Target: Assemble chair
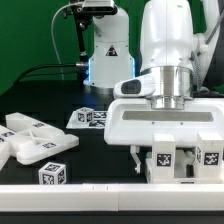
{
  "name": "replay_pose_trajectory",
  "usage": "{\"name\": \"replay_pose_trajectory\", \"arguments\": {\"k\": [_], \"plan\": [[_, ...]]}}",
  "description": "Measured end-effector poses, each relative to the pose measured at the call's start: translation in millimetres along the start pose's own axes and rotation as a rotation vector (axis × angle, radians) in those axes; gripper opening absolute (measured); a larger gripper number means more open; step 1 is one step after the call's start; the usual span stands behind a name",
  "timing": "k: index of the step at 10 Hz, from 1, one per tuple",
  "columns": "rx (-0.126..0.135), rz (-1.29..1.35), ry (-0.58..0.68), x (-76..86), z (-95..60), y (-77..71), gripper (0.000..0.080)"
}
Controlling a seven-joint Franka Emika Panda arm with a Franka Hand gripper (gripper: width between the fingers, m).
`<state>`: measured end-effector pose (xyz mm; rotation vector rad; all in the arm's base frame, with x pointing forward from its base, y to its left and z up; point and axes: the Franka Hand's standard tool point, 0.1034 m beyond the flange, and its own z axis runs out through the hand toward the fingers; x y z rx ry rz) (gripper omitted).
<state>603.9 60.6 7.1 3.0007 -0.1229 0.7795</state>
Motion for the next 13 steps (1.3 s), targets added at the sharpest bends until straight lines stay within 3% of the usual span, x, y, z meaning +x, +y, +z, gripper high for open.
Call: {"name": "replay_pose_trajectory", "arguments": {"k": [1,2,3,4,5,6,10,13], "plan": [[-0.001,0.001,0.000,0.1,0.1,1.2,0.0562],[-0.009,0.004,0.000,0.2,0.4,6.6,0.0562],[-0.017,0.006,0.000,0.2,0.6,12.2,0.0363],[-0.025,0.009,0.000,0.5,0.7,17.6,0.0363],[-0.033,0.012,0.001,1.2,0.9,23.0,0.0168],[-0.037,0.013,0.002,1.6,1.0,25.8,0.0039],[-0.037,0.000,0.004,4.5,-0.6,28.6,0.0038],[-0.038,-0.004,-0.037,9.5,-23.7,64.4,0.0030]]}}
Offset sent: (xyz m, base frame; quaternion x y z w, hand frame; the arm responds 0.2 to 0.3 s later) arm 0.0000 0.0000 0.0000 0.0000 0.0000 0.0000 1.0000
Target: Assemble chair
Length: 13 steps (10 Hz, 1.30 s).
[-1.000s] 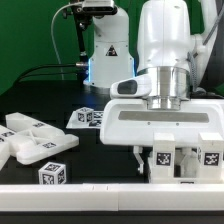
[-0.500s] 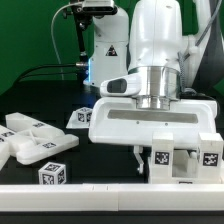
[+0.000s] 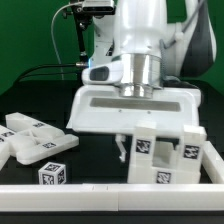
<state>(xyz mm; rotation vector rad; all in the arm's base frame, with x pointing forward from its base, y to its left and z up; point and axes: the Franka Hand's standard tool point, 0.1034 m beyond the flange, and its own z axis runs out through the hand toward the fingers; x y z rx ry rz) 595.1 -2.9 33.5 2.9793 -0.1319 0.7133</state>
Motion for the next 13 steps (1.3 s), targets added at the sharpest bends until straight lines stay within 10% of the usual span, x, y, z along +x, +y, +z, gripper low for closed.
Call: {"name": "replay_pose_trajectory", "arguments": {"k": [6,13], "plan": [[0.132,0.049,-0.372,11.3,-58.4,1.7,0.0031],[0.144,-0.032,-0.944,9.5,-66.0,-3.9,0.0031]]}}
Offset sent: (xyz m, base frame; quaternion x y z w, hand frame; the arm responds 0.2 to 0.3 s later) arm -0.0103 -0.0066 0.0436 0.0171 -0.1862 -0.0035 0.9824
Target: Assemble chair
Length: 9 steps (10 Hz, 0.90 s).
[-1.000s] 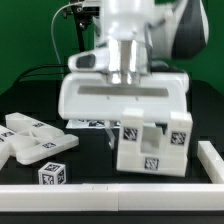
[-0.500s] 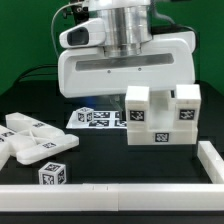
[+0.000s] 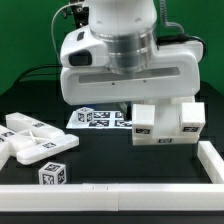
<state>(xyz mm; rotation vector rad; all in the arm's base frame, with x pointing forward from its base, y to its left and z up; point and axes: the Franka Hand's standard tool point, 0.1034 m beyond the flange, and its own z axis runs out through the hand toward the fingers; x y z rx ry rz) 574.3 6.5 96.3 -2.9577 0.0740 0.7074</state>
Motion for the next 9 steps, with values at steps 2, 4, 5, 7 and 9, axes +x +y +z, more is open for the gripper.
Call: {"name": "replay_pose_trajectory", "arguments": {"k": [2,4,5,7,9], "plan": [[-0.010,-0.009,-0.166,7.2,1.5,-5.7,0.0031],[-0.017,-0.003,-0.240,7.4,14.3,-9.5,0.0031],[-0.012,0.007,-0.334,-4.0,18.6,-6.6,0.0031],[-0.016,0.007,-0.342,6.5,22.0,-4.6,0.0031],[-0.024,-0.001,-0.429,-0.7,26.9,-2.8,0.0031]]}}
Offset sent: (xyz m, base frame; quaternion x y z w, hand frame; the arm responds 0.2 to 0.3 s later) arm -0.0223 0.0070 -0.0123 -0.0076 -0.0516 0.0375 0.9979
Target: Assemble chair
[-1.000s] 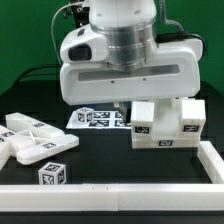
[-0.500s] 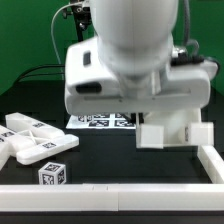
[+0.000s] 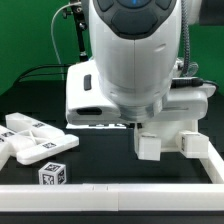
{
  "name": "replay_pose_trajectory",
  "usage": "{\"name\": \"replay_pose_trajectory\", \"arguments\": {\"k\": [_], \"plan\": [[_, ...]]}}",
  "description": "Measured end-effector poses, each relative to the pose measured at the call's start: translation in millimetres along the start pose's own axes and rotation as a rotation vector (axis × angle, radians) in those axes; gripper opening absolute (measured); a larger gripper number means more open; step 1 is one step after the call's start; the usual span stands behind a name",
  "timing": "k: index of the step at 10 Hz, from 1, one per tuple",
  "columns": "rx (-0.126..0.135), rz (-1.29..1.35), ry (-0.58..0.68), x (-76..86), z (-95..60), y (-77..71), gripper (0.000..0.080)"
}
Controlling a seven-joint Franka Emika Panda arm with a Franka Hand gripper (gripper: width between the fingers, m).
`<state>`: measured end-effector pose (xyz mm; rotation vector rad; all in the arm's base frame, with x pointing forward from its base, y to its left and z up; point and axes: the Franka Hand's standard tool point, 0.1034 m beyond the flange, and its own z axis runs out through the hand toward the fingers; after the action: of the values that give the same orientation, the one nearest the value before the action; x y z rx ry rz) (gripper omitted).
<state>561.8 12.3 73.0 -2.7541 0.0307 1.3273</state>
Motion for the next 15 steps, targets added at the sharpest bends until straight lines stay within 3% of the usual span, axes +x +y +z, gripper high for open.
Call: {"name": "replay_pose_trajectory", "arguments": {"k": [2,6,7,10,15], "plan": [[-0.014,-0.068,0.013,16.3,-4.2,1.3,0.0031],[-0.007,-0.044,0.024,9.7,1.3,3.0,0.0031],[-0.012,0.011,-0.021,6.7,1.3,-1.0,0.0031],[-0.013,0.034,0.000,5.9,5.2,-8.6,0.0031],[-0.015,0.039,0.048,26.8,12.2,-22.3,0.0031]]}}
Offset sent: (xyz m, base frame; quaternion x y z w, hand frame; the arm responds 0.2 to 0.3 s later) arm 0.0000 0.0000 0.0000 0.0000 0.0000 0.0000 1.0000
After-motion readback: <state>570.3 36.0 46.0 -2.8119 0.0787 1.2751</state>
